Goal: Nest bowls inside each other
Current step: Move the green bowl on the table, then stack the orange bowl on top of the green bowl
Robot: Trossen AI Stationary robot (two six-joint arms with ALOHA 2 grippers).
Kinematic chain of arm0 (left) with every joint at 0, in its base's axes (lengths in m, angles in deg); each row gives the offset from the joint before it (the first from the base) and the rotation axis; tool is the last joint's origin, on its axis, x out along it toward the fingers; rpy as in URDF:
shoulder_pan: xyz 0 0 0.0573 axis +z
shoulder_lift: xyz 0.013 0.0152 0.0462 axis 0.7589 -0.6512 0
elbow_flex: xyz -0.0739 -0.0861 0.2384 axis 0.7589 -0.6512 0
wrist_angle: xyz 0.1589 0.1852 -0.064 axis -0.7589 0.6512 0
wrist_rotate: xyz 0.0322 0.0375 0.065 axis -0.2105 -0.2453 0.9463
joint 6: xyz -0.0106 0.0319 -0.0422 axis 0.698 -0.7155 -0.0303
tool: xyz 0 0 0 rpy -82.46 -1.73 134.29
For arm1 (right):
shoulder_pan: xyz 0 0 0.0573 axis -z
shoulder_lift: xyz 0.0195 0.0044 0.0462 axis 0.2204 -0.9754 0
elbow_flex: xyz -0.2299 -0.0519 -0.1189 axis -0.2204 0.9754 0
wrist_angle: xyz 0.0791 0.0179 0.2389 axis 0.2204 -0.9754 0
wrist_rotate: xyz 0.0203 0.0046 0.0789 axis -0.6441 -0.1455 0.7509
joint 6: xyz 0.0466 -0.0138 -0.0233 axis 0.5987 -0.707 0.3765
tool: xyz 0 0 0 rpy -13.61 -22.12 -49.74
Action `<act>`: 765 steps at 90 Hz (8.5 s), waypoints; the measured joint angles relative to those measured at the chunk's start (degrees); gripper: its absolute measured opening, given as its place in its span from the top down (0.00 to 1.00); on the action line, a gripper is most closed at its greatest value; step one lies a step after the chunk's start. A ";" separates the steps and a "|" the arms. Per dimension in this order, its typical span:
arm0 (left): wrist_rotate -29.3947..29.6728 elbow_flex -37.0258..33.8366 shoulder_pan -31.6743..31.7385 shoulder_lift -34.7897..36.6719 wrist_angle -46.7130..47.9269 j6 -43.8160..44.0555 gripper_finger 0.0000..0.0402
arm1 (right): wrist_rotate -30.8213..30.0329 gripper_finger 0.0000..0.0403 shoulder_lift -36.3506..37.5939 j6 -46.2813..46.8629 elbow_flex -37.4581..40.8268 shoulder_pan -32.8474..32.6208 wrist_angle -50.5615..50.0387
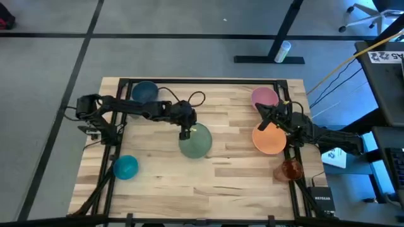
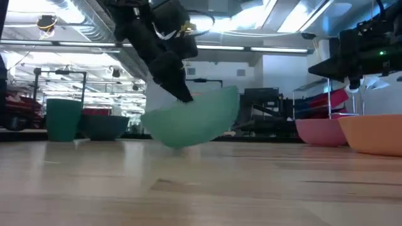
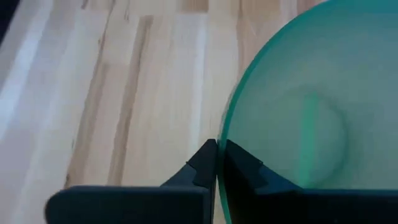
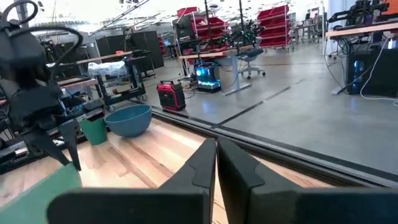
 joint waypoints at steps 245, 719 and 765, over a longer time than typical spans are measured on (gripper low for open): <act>-6.18 0.18 -2.47 7.48 -2.83 -3.60 1.00 | 25.06 1.00 -18.67 23.75 -17.50 -0.02 -27.19; -18.36 -21.06 2.73 29.68 -22.39 7.42 1.00 | 21.42 0.61 -72.37 49.43 -42.38 -26.62 -58.80; -18.37 -21.06 2.62 29.68 -22.62 7.65 1.00 | 20.55 0.98 -72.35 48.69 -42.36 -26.62 -59.03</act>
